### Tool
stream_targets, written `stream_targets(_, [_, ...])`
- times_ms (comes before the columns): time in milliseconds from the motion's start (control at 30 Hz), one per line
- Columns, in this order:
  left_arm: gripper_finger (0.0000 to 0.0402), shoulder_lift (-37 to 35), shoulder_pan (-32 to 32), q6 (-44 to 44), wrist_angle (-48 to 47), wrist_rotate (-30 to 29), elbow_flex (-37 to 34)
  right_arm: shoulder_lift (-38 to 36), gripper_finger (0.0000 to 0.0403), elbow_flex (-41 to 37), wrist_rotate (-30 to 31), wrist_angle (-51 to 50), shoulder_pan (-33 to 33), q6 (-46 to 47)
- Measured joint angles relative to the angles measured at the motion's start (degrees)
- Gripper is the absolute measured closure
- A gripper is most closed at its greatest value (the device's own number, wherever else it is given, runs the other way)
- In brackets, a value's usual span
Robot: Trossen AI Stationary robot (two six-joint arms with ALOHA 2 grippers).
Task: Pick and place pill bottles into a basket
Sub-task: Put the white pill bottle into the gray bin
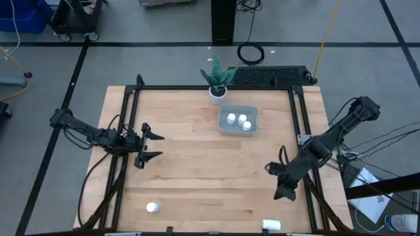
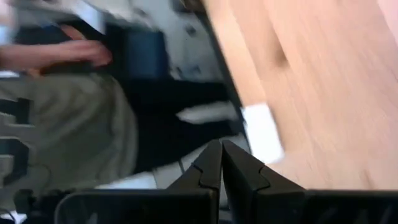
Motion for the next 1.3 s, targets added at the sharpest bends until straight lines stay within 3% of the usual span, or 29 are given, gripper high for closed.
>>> stream_targets(100, [0.0112,0.00,0.00,0.04,0.00,0.00,0.00,2.34,0.0396,-0.07,-3.62,-2.38,0.12,0.36])
stream_targets(533, [0.0114,0.00,0.00,0.04,-0.06,0.00,0.02,4.51,0.0397,-0.07,-5.65,-4.05,0.73,-1.43])
stream_targets(767, [0.0108,0.00,0.00,0.04,-0.04,0.00,0.02,10.91,0.0396,9.82,3.03,-21.96,6.17,-11.04])
stream_targets(900, [0.0106,0.00,0.00,0.04,-0.04,0.02,0.02,15.44,0.0391,15.56,9.06,-23.92,8.88,-16.11])
stream_targets(1067, [0.0110,0.00,0.00,0.04,-0.04,0.00,0.04,19.16,0.0338,19.05,13.42,-24.27,10.62,-15.96])
stream_targets(1300, [0.0108,0.00,0.02,0.04,-0.04,0.00,0.04,22.77,0.0206,19.39,21.17,-26.05,16.86,-9.38])
